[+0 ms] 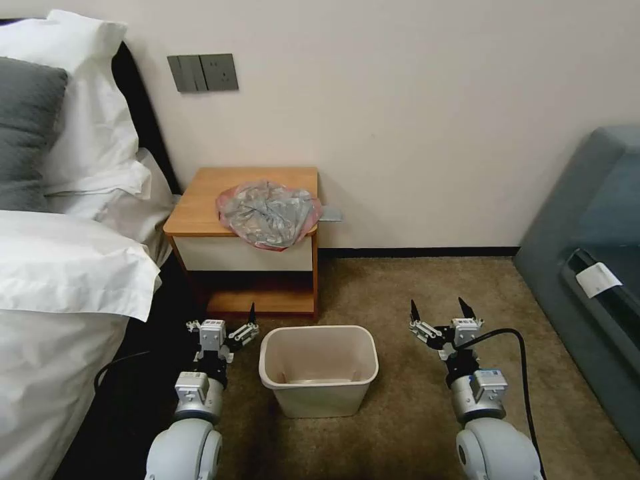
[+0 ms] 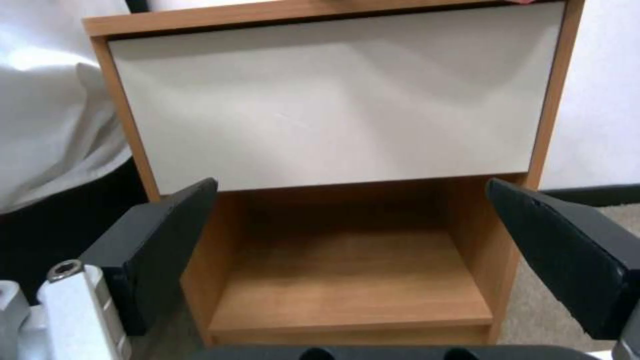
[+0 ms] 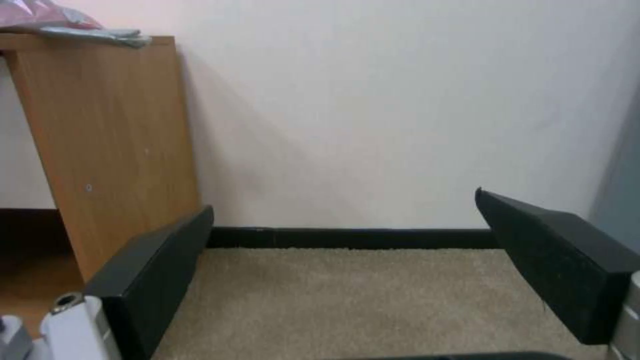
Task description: Pick up the garbage bag from the table and place it over the trash can.
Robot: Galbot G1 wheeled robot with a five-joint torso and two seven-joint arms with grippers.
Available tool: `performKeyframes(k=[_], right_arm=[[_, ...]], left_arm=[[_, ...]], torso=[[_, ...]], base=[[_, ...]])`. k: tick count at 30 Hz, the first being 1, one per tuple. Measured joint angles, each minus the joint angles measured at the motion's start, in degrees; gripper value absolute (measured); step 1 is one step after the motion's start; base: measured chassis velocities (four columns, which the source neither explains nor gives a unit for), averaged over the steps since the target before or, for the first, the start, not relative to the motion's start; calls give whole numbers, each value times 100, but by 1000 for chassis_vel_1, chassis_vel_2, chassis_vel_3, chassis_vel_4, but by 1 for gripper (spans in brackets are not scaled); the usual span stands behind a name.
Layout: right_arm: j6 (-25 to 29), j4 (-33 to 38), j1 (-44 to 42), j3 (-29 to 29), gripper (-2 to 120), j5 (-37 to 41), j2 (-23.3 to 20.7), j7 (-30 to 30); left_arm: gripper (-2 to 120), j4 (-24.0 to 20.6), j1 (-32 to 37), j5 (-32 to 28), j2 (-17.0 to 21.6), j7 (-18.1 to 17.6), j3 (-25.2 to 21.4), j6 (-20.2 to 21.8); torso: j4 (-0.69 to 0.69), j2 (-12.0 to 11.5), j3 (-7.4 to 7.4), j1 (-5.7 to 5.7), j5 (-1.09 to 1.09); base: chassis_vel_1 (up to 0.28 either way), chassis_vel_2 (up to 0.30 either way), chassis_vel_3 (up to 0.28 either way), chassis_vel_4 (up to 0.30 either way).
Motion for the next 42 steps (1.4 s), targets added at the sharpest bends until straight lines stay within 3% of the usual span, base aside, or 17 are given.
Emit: performKeyframes(k=[33, 42], right_arm=[[0, 0, 0, 0, 100, 0, 0, 0], [-109, 298, -71, 72, 100, 96, 5, -14]], left_arm=[[100, -1, 0, 0, 0, 0, 0, 0], [100, -676, 302, -323, 42, 11, -359, 72]], torso=[[0, 0, 0, 0, 0], [0, 0, 0, 0, 1]], base=[[0, 0, 0, 0], [0, 0, 0, 0]])
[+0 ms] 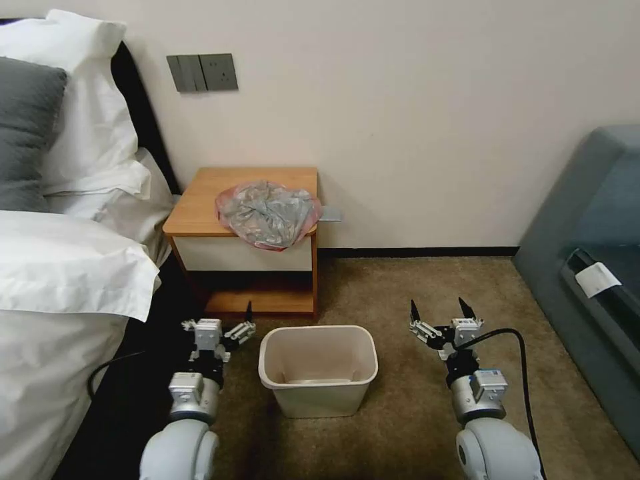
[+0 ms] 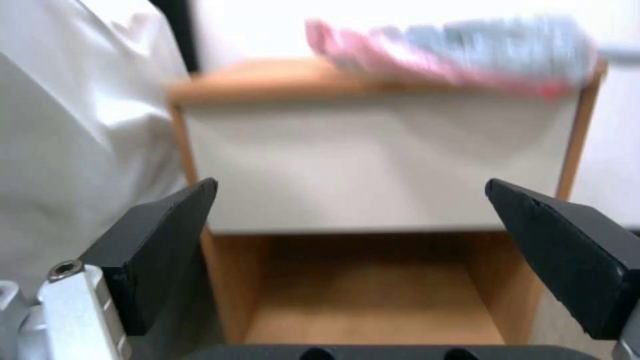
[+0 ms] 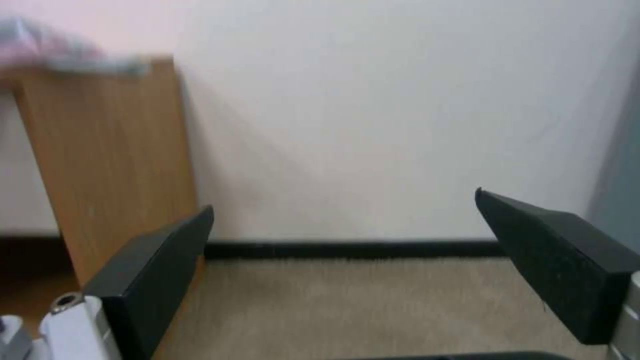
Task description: Pick up the garbage bag from the table and place it over the trash can.
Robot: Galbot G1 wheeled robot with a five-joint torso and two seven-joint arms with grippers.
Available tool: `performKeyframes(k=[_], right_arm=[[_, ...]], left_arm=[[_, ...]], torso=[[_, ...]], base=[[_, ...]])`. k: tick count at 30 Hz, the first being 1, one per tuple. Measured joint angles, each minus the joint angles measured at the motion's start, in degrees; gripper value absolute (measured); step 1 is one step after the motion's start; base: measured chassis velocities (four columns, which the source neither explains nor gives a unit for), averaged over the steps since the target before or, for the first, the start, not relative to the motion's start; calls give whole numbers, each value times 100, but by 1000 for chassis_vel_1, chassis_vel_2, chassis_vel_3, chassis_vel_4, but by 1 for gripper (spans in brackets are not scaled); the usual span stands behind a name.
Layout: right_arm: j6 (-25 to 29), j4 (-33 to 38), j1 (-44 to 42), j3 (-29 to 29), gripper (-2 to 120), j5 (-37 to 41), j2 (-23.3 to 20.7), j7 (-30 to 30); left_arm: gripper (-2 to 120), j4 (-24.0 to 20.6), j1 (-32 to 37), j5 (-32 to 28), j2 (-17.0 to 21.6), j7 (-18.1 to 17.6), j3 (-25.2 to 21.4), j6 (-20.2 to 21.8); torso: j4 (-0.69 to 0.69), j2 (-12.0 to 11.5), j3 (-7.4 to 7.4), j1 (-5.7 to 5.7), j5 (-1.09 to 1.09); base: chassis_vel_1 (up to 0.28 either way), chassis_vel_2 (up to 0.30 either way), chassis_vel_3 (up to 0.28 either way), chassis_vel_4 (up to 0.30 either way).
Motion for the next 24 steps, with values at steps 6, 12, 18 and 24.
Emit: performKeyframes(k=[6, 12, 18, 24], right_arm=[[-419, 1082, -281, 283, 100, 391, 27, -79], [-774, 2000, -515, 524, 100, 717, 54, -149], [-1083, 2612, -724, 732, 100, 1001, 77, -208], [-1117, 2630, -739, 752, 100, 1046, 76, -216]], left_arm=[[100, -930, 416, -465, 61, 47, -490, 119], [100, -1696, 760, -847, 113, 83, -898, 219], [100, -2226, 1086, -1207, 162, 119, -1285, 313], [100, -2240, 1202, -1364, 404, 357, -1293, 352]], torso=[[0, 0, -1, 0, -1], [0, 0, -1, 0, -1], [-1, 0, -1, 0, 0], [0, 0, -1, 0, -1]], base=[[0, 0, 0, 0], [0, 0, 0, 0], [0, 0, 0, 0], [0, 0, 0, 0]])
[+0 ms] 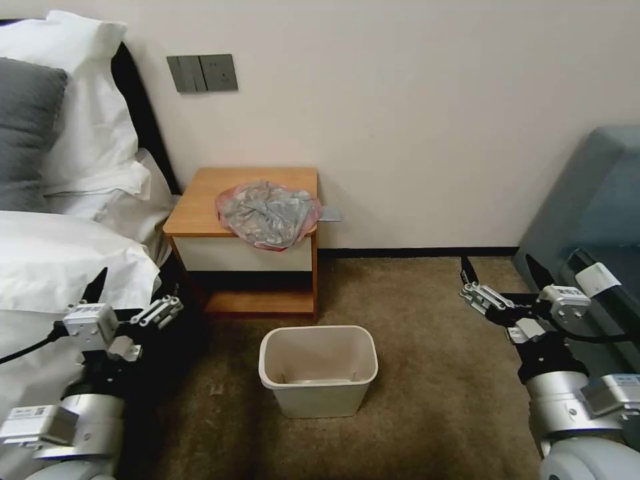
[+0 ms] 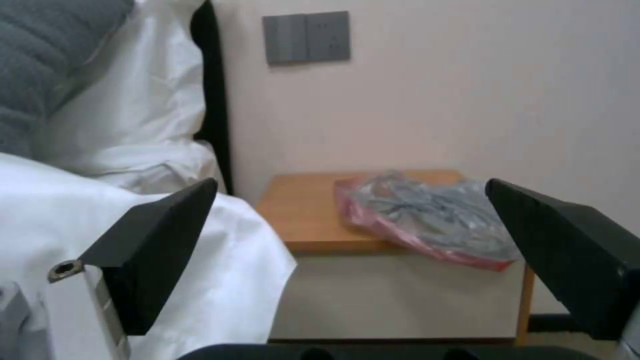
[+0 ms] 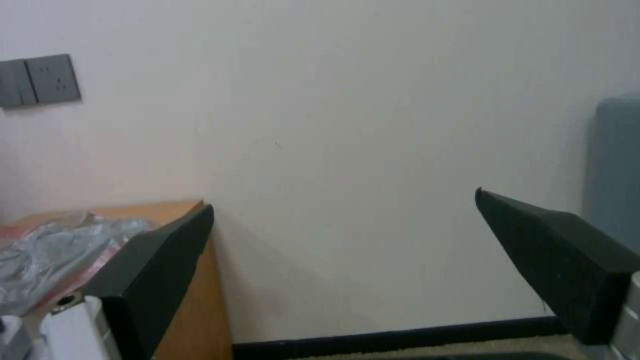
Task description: Pick up the garbage bag from the table and place it over the trash can.
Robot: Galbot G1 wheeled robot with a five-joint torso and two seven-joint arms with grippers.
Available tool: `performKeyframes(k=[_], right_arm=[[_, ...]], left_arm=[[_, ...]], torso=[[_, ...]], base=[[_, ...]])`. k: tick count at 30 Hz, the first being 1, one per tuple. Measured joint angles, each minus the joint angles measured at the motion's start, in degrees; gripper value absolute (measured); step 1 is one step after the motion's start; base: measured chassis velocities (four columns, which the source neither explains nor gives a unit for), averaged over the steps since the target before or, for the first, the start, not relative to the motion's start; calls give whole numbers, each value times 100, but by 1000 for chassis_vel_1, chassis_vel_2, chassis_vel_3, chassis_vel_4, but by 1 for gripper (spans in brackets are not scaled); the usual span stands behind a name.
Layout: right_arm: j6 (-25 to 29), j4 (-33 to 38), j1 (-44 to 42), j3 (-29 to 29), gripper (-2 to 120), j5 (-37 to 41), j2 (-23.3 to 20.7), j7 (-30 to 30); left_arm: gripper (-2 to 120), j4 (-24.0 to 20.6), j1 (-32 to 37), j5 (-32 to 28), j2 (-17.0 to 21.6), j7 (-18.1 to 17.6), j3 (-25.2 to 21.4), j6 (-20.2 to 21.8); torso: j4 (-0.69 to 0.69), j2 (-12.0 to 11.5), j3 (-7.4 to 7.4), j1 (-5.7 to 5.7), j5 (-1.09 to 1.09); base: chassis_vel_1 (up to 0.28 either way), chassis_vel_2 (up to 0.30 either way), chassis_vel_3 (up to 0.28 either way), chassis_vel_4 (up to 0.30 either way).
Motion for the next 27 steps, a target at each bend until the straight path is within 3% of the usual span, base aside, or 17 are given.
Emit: performKeyframes(k=[6, 18, 27], right_arm=[[-171, -146, 117, -91, 100, 912, -468, 69], [-159, -758, 472, -396, 100, 2266, -714, 341], [-143, -1072, 814, -598, 100, 2306, -772, 394]], left_arm=[[100, 10, -14, -233, 185, -141, 19, 49], [100, 34, -122, -419, 373, -367, 75, 147], [100, 40, -52, -176, 290, -381, 122, 147]], torso=[[1, 0, 0, 0, -2], [0, 0, 0, 0, 0], [0, 0, 1, 0, 1]], base=[[0, 0, 0, 0], [0, 0, 0, 0], [0, 0, 0, 0]])
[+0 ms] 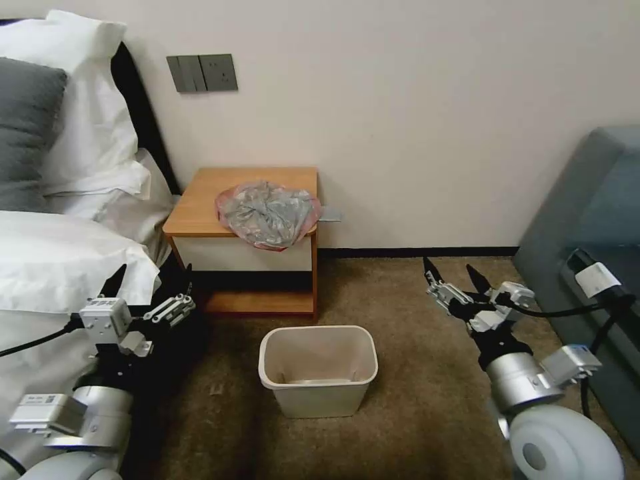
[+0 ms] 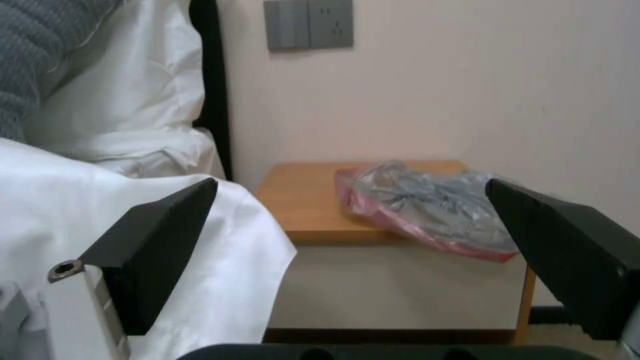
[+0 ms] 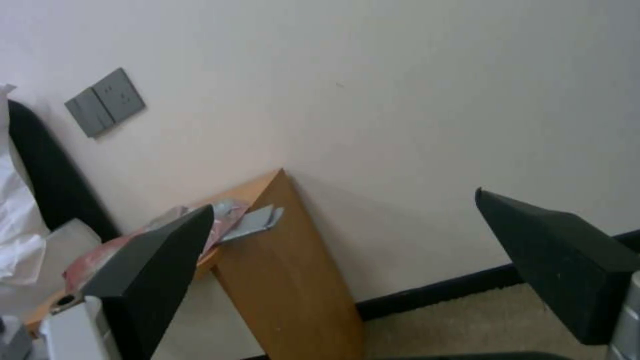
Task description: Pick up the garbage bag from the table and place it over the trash can.
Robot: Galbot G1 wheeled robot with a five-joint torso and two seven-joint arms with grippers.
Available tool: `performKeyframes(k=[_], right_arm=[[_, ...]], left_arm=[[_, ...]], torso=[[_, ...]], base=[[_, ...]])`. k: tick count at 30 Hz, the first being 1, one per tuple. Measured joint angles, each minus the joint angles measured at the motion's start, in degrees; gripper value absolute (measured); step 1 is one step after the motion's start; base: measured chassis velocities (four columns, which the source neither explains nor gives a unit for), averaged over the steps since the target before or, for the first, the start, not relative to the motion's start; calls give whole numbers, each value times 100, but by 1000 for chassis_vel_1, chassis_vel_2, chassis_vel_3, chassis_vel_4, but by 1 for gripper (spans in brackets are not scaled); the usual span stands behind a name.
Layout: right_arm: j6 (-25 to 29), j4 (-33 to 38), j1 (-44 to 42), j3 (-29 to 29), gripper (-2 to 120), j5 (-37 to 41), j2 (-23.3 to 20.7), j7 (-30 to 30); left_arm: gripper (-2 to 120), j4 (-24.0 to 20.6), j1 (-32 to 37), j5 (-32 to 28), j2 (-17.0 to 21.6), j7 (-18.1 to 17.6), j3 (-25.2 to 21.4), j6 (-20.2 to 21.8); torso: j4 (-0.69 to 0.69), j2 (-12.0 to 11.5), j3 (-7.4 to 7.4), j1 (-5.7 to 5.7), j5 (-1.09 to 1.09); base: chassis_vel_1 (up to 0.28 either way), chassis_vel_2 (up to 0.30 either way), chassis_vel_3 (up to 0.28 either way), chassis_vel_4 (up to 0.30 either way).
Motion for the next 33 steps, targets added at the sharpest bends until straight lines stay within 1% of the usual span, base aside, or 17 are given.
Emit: performKeyframes(k=[4, 5, 8, 9, 12, 13, 15, 16, 20, 23, 25, 27, 33], right_arm=[[-4, -238, 293, -100, 100, 220, 39, 48], [-17, -313, 371, -136, 100, 379, 49, 75], [-206, -517, 629, -250, 100, 1204, 51, 295], [-206, -517, 629, -250, 100, 1204, 51, 295], [-454, -710, 902, -302, 100, 2031, 46, 514], [-454, -710, 902, -302, 100, 2031, 46, 514], [-549, -863, 1101, -335, 100, 2398, 22, 667], [-549, -863, 1101, -335, 100, 2398, 22, 667], [-651, -1204, 1506, -427, 100, 2829, -73, 816], [-669, -1375, 1706, -490, 100, 2960, -107, 841], [-683, -1444, 1796, -517, 100, 3044, -111, 852], [-718, -1585, 2013, -592, 100, 3334, -91, 955], [-763, -1810, 2301, -716, 100, 3684, -26, 1037]], left_arm=[[100, 4, 65, 47, -4, 1, -38, -12], [100, 4, 76, 47, 7, 3, -57, -16], [100, 6, 90, 43, 32, 9, -80, -33], [100, 6, 90, 43, 32, 9, -80, -33], [100, 7, 98, 41, 40, 18, -77, -46], [100, 7, 98, 41, 40, 18, -77, -46], [100, 8, 103, 41, 41, 29, -77, -64], [100, 8, 103, 41, 41, 29, -77, -64], [100, 10, 120, 41, 22, 45, -84, -105], [100, 10, 129, 41, 22, 56, -98, -128], [100, 10, 132, 41, 22, 63, -105, -140], [100, 10, 145, 41, 19, 74, -112, -165], [100, 10, 151, 30, 12, 102, -122, -215]], torso=[[0, 0, 0, 0, -1], [0, 0, 0, 1, -1], [0, 0, 0, 0, -1], [0, 0, 0, 0, -1], [0, 0, 0, 0, -1], [0, 0, 0, 0, -1], [0, 0, 0, 0, -1], [0, 0, 0, 0, -1], [0, 0, 0, 0, 0], [0, 0, 0, 0, 0], [0, 0, 0, 0, 0], [0, 0, 0, 0, 0], [0, 0, 0, 0, -1]], base=[[0, 0, 0, 0], [0, 0, 0, 0], [0, 0, 0, 0], [0, 0, 0, 0], [0, 0, 0, 0], [0, 0, 0, 0], [0, 0, 0, 0], [0, 0, 0, 0], [0, 0, 0, 0], [0, 0, 0, 0], [0, 0, 0, 0], [0, 0, 0, 0], [0, 0, 0, 0]])
